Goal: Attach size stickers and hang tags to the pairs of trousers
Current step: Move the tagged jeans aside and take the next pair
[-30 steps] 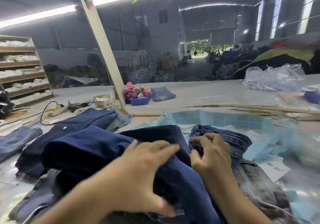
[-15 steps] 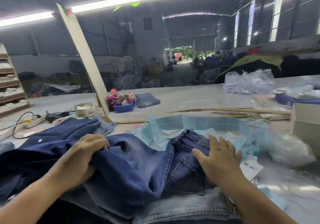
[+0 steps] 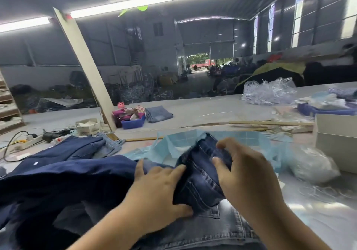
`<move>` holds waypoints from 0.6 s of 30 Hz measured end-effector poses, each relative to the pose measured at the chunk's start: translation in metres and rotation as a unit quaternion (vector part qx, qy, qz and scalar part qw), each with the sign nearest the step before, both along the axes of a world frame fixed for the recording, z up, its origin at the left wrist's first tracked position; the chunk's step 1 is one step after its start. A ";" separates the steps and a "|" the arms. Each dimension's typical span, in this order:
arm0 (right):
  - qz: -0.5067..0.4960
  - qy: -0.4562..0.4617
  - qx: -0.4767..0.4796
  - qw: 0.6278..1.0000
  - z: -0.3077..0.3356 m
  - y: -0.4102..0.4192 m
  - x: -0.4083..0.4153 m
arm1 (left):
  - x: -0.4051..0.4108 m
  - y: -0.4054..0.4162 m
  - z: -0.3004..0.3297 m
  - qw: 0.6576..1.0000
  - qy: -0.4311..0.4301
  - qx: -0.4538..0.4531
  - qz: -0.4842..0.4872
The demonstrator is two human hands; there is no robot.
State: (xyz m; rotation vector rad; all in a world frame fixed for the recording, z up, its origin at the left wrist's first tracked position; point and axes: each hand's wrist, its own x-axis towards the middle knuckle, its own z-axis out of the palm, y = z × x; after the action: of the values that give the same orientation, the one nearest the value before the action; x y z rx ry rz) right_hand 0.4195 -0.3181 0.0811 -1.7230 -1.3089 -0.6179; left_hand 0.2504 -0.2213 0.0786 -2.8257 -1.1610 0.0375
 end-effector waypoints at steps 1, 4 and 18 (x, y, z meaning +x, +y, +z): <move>-0.009 0.000 -0.063 0.998 -0.003 -0.001 0.001 | 0.006 0.004 -0.007 1.000 0.007 0.007 -0.005; -0.027 0.097 -0.261 0.960 -0.015 -0.007 0.022 | 0.007 0.021 -0.014 0.999 -0.004 -0.029 -0.015; 0.149 -0.028 -0.136 0.979 -0.029 -0.042 -0.008 | 0.055 -0.023 0.004 0.885 -0.338 -0.313 0.068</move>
State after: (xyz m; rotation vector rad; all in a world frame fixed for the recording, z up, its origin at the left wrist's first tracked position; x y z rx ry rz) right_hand 0.4113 -0.3602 0.0526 -1.6836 -1.7156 -0.3272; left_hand 0.3058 -0.2439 0.0822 -3.4337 -1.7356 -0.7610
